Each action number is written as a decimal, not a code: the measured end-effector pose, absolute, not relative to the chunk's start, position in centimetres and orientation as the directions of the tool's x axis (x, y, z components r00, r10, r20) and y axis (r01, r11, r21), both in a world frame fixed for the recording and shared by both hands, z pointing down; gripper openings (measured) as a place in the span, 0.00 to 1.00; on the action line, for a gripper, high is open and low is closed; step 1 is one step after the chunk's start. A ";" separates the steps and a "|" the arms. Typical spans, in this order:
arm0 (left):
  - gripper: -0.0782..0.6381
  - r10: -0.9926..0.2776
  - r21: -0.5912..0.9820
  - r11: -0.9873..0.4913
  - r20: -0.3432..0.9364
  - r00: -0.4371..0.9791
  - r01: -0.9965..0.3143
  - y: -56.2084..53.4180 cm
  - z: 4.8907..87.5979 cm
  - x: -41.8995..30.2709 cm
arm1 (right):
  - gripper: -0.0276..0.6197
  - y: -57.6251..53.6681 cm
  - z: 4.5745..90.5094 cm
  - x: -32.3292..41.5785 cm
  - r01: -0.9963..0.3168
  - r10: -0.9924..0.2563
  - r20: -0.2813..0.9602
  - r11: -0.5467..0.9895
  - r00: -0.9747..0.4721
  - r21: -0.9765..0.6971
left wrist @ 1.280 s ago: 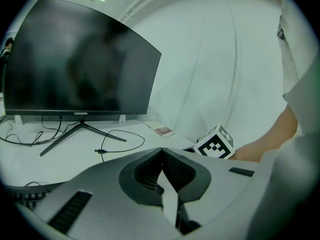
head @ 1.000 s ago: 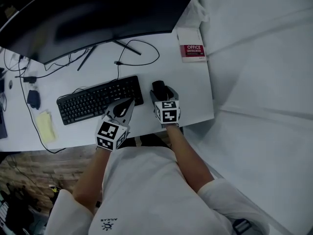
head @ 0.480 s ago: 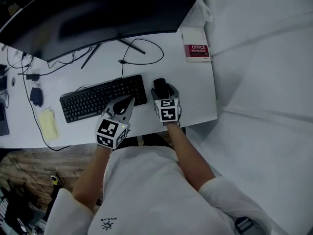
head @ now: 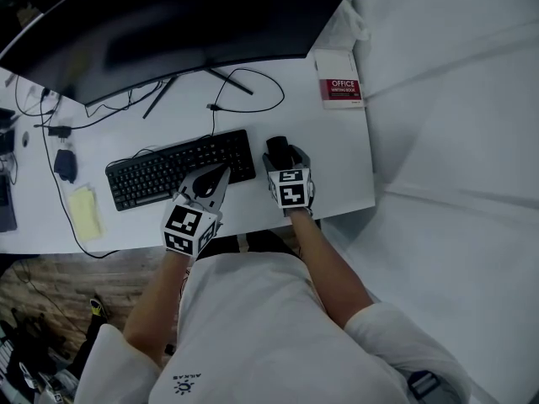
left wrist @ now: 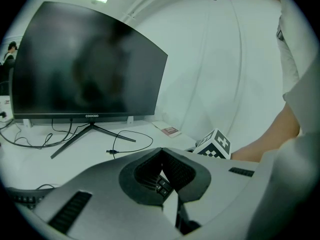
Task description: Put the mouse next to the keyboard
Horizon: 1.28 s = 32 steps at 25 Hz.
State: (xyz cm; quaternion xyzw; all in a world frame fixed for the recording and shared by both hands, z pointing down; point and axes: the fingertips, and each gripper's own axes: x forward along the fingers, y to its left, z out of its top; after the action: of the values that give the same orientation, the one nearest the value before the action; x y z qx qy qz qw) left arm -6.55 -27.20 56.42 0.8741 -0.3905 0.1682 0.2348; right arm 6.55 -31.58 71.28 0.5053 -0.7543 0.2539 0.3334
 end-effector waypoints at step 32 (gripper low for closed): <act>0.12 -0.702 0.206 -0.591 0.344 0.624 -0.780 -28.4 50.0 -6.5 | 0.16 -29.0 57.6 7.9 -0.899 -0.750 0.502 0.409 -0.430 -0.158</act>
State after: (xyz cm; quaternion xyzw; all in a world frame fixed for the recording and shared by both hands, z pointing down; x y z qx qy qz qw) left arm -6.54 -28.40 49.96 0.8847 -0.4187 0.1138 0.1703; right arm 7.90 -28.96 57.55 0.5029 -0.8199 0.2066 0.1795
